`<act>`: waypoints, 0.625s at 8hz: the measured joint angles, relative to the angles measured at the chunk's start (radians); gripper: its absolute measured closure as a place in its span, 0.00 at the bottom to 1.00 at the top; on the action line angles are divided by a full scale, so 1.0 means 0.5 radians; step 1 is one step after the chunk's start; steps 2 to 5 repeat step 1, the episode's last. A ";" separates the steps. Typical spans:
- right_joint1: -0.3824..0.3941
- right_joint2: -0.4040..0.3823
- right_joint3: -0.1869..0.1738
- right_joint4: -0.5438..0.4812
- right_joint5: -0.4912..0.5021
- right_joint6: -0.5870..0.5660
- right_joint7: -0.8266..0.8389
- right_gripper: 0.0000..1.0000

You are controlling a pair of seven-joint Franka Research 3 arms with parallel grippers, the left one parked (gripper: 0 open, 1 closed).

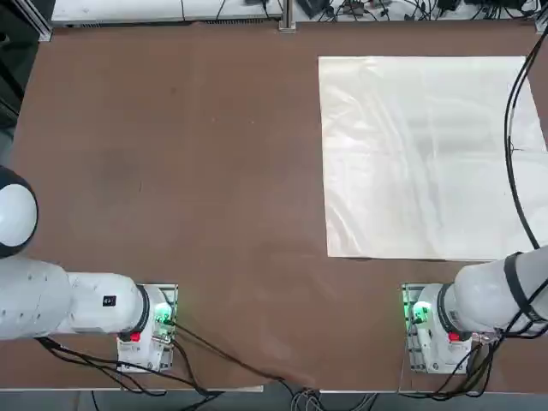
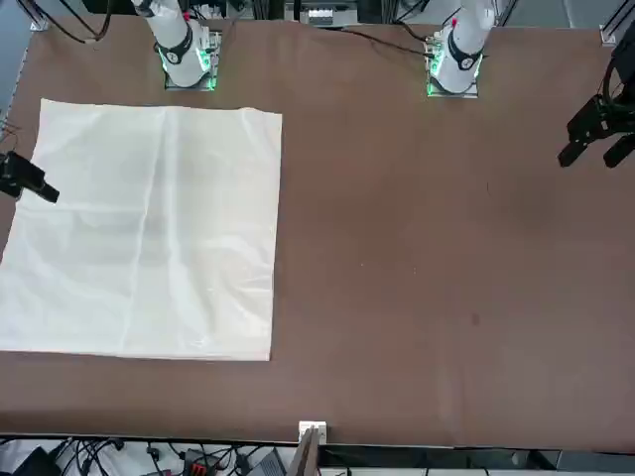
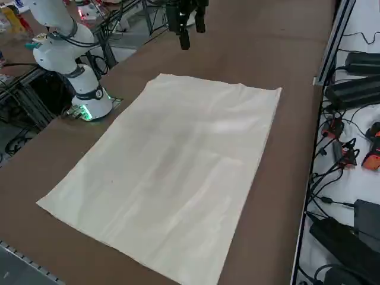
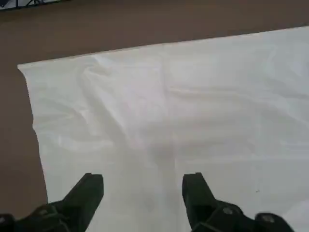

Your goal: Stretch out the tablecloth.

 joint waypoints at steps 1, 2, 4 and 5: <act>-0.003 -0.019 0.000 -0.009 -0.005 -0.012 0.002 0.00; -0.003 -0.019 0.000 -0.009 -0.005 -0.012 0.002 0.00; -0.003 -0.019 0.000 -0.009 -0.005 -0.012 0.002 0.00; -0.003 -0.019 0.000 -0.009 -0.005 -0.012 0.002 0.00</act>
